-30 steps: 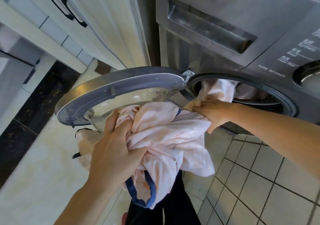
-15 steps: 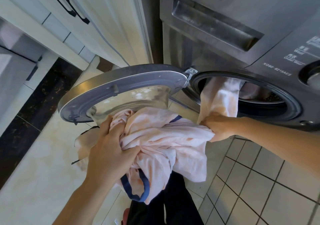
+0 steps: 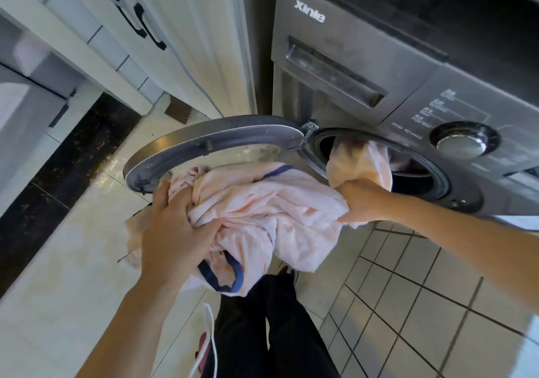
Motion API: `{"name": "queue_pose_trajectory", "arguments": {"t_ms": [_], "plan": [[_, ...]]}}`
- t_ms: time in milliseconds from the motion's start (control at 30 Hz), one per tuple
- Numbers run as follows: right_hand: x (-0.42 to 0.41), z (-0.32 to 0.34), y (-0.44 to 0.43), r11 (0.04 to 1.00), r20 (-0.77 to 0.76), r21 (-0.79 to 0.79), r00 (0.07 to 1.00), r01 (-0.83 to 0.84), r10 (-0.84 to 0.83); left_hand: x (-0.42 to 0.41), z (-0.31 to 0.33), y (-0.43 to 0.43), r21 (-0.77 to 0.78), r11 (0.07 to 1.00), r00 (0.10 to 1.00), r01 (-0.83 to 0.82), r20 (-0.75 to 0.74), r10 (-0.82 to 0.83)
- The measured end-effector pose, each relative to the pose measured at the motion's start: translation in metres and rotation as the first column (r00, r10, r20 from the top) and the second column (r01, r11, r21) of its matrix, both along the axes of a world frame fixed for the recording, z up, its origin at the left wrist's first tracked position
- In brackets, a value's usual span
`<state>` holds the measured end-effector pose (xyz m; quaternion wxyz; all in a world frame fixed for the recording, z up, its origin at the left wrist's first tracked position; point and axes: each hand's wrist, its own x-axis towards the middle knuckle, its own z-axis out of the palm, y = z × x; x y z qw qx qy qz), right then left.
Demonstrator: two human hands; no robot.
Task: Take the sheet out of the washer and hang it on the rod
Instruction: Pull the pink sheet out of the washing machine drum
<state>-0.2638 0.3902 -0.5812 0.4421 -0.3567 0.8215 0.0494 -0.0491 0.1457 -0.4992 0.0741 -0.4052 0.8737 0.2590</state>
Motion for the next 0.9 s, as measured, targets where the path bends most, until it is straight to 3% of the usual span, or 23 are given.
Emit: {"name": "queue_pose_trajectory", "arguments": {"t_ms": [100,233,367,500,667,800,900], "plan": [[0.009,0.024,0.004,0.981,-0.187,-0.166,0.974,0.099,-0.13,0.004,0.017,-0.004,-0.017,0.997,0.997,-0.074,0.007,0.074],[0.029,0.049,0.002,0.917,-0.31,-0.327,0.89,0.23,-0.334,0.006,0.038,-0.003,-0.009,0.991,0.991,-0.135,0.006,0.135],[0.05,0.069,-0.009,0.884,-0.466,-0.442,0.803,0.152,-0.372,0.007,0.055,-0.003,0.016,0.986,0.986,-0.165,-0.033,0.165],[0.06,0.093,-0.017,0.854,-0.436,-0.472,0.783,0.22,-0.443,0.009,0.07,-0.005,0.048,0.982,0.979,-0.184,-0.078,0.188],[0.069,0.106,-0.028,0.754,-0.155,-0.52,0.823,0.402,-0.546,0.009,0.082,-0.015,0.062,0.981,0.978,-0.181,-0.092,0.187],[0.075,0.141,-0.05,0.911,-0.36,-0.327,0.857,0.253,-0.367,0.005,0.083,-0.036,0.091,0.982,0.975,-0.163,-0.139,0.175],[0.077,0.145,-0.065,0.832,-0.267,-0.435,0.834,0.344,-0.484,-0.002,0.084,-0.055,0.098,0.988,0.98,-0.122,-0.149,0.135]]}}
